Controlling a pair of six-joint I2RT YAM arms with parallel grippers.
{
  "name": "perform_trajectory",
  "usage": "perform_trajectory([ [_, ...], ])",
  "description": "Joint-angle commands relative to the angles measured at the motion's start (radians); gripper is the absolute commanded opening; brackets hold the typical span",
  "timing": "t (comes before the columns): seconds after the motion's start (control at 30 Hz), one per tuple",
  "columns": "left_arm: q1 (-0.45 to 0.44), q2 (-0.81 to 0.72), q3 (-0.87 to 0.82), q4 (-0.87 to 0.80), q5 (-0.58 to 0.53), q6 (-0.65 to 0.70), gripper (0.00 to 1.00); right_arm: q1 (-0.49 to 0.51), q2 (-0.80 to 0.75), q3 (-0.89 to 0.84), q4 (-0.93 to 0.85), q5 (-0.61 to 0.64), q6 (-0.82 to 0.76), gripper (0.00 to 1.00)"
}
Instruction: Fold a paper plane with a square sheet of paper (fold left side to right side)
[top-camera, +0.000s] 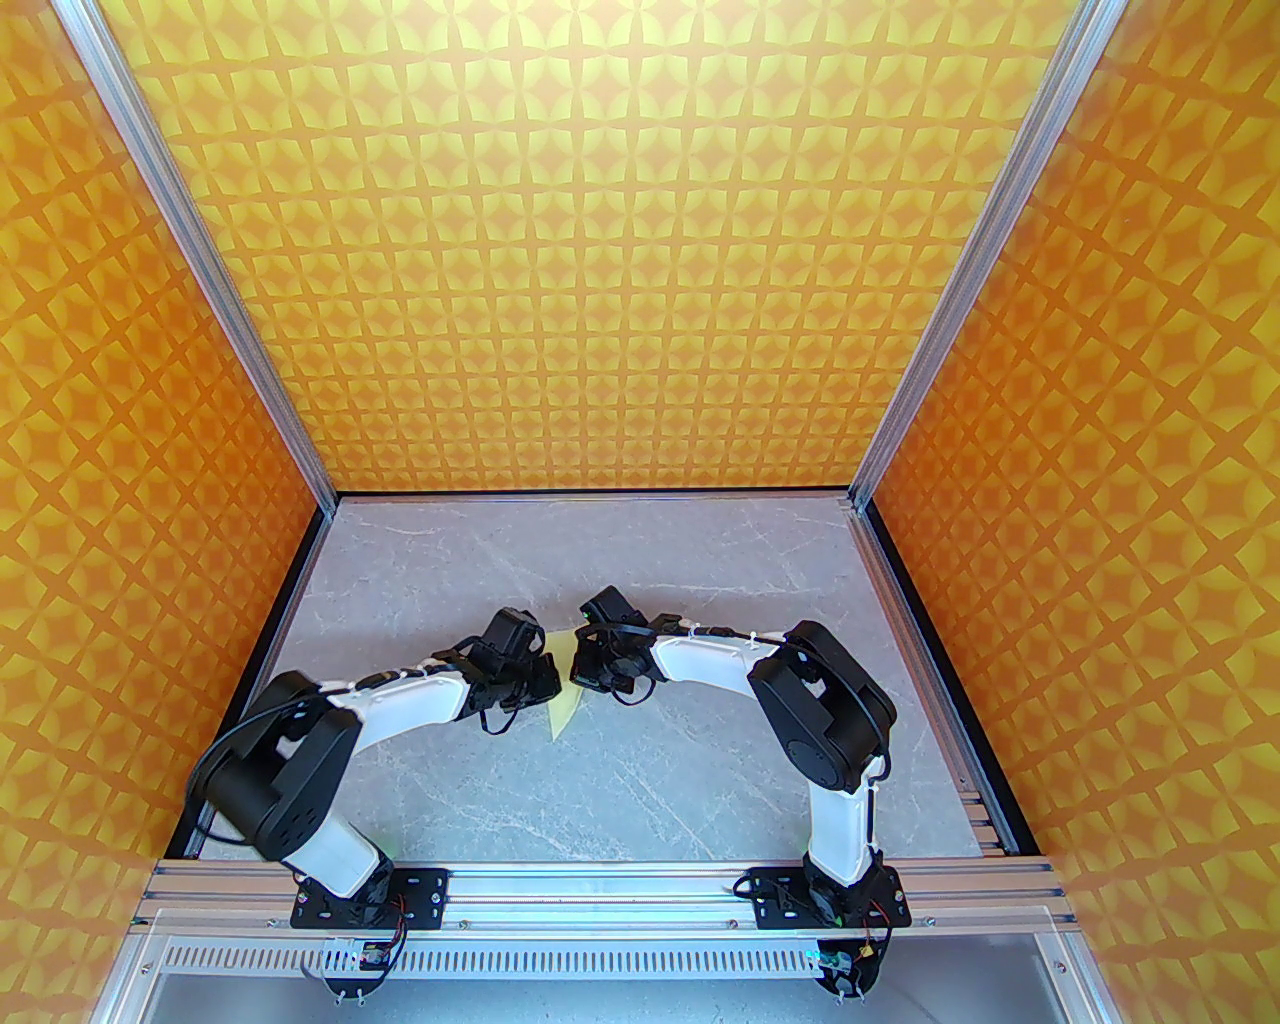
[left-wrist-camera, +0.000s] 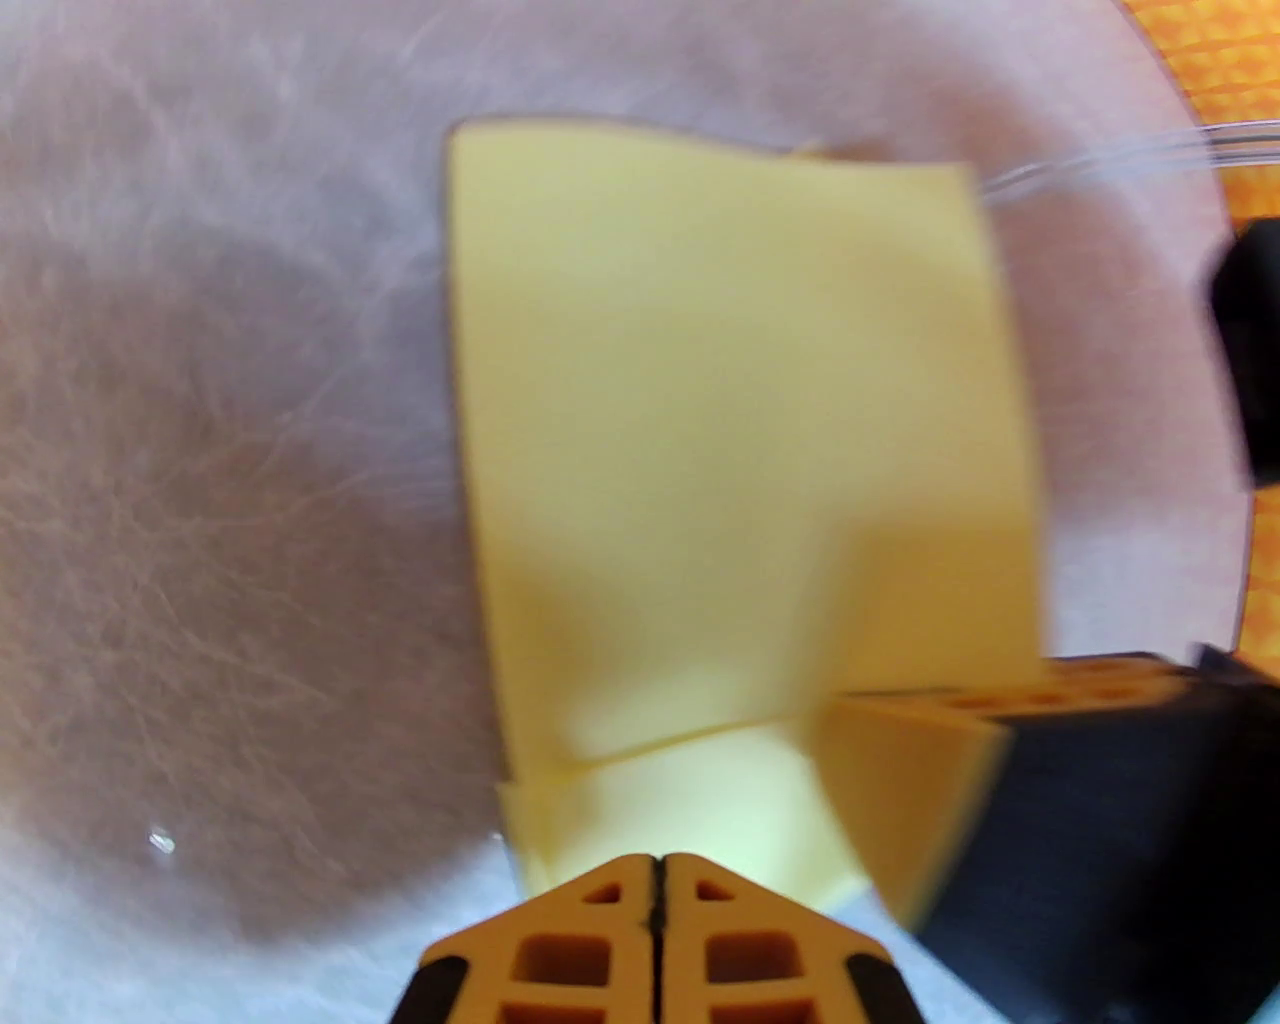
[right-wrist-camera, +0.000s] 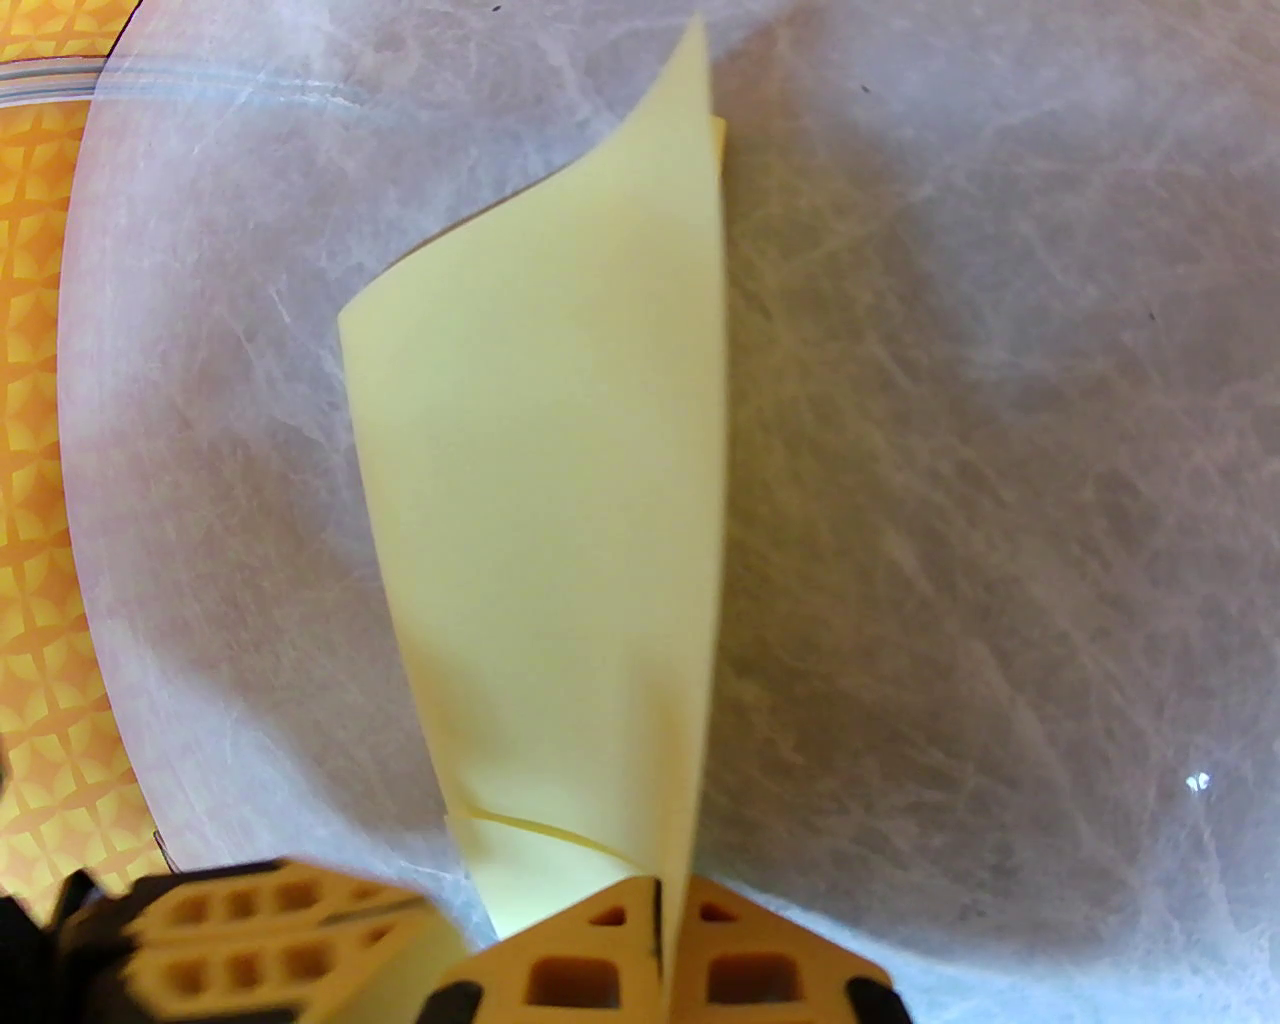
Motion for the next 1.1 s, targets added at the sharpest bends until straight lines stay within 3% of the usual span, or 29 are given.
perform_trajectory([
  [0.0, 0.009, 0.013, 0.005, 0.012, 0.018, 0.022, 0.04, -0.004, -0.01, 0.023, -0.017, 0.004, -0.021, 0.0],
  [0.13, 0.009, 0.046, 0.008, 0.014, 0.017, 0.019, 0.03, -0.004, -0.012, 0.021, -0.012, -0.006, -0.026, 0.0],
  [0.27, 0.008, 0.079, 0.005, 0.005, 0.013, 0.007, 0.03, -0.004, -0.033, 0.007, 0.012, -0.013, -0.035, 0.17],
  [0.4, 0.007, 0.098, 0.008, -0.019, 0.006, -0.006, 0.02, -0.009, -0.065, -0.009, 0.023, -0.013, -0.037, 0.23],
  [0.63, 0.005, 0.103, 0.011, -0.029, 0.002, -0.006, 0.02, -0.017, -0.114, -0.048, 0.054, -0.035, -0.025, 0.24],
  [1.07, 0.0, 0.088, 0.015, -0.022, 0.011, -0.012, 0.02, -0.022, -0.043, -0.1, 0.357, -0.187, 0.105, 0.3],
])
